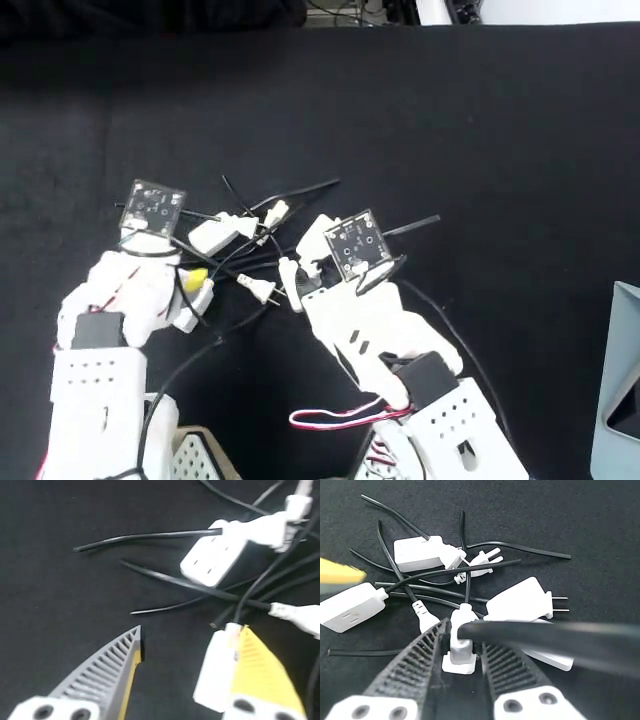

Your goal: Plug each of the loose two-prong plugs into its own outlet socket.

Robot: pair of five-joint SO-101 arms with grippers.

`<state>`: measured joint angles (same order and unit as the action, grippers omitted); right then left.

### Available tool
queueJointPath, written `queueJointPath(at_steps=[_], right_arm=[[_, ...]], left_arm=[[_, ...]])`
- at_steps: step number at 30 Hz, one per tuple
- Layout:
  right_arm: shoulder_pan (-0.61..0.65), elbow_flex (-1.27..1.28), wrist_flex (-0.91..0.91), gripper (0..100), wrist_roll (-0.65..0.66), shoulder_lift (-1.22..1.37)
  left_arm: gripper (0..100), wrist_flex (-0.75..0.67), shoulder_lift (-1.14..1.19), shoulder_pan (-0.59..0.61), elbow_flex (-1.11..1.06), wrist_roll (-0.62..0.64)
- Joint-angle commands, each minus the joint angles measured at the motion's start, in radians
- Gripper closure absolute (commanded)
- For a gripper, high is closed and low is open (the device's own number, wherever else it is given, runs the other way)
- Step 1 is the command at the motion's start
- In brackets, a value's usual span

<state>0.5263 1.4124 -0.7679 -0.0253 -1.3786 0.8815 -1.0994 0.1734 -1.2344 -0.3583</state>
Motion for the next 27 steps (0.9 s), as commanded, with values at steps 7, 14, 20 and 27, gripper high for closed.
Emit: queueJointPath(at_steps=[7,14,20,27], right_arm=[[-0.011,-0.001,0.014,98.6,-0.008,-0.004],[-0.011,0.007,0.014,98.6,-0.008,-0.004],[-0.011,0.008,0.014,98.6,-0.008,-0.005],[-0.011,0.008,0.014,98.6,-0.006,-0.005]], left_arm=[[75,-0.135,0.054,0.147,-0.077,-0.103],[75,-0.138,0.137,0.143,-0.085,-0.147],[75,-0.132,0.135,0.117,-0.088,-0.143],[75,0.026,0.054,-0.041,-0.085,-0.14]])
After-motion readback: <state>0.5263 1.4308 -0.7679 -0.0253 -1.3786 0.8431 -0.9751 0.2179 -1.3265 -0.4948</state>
